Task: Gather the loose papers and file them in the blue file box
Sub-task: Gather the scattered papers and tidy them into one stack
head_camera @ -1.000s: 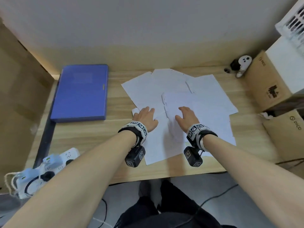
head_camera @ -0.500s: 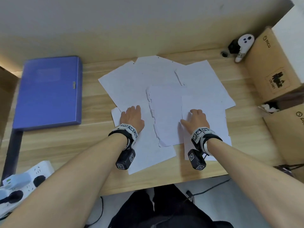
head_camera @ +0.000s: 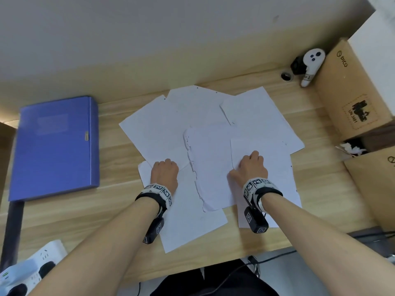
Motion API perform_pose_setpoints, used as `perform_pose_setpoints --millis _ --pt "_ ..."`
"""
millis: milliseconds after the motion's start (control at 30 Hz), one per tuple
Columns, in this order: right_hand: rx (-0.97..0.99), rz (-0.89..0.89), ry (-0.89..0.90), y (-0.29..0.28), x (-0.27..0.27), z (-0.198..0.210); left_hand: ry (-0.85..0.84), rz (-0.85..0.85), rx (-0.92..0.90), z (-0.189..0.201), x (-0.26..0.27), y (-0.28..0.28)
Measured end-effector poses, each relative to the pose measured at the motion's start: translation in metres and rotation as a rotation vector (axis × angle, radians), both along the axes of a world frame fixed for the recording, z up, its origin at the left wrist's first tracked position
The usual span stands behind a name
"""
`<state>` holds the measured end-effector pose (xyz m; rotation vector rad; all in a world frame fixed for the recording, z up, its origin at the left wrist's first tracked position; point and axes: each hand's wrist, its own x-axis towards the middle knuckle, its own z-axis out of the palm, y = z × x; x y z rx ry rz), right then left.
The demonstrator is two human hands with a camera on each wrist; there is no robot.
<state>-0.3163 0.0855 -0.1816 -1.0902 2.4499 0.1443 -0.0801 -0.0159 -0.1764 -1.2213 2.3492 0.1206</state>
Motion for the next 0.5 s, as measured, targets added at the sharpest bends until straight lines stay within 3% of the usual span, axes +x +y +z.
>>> perform_pose_setpoints --millis 200,333,500 --pt "0.029 0.127 0.069 0.000 -0.005 -0.006 -0.048 -0.052 -0.007 0.005 0.001 -0.009" --pt "-0.049 0.066 -0.054 -0.008 -0.007 0.010 -0.032 0.022 0.020 0.019 0.002 -0.020" --pt "-0.187 0.061 -0.238 -0.037 0.027 0.044 0.045 0.015 0.047 0.036 0.022 -0.015"
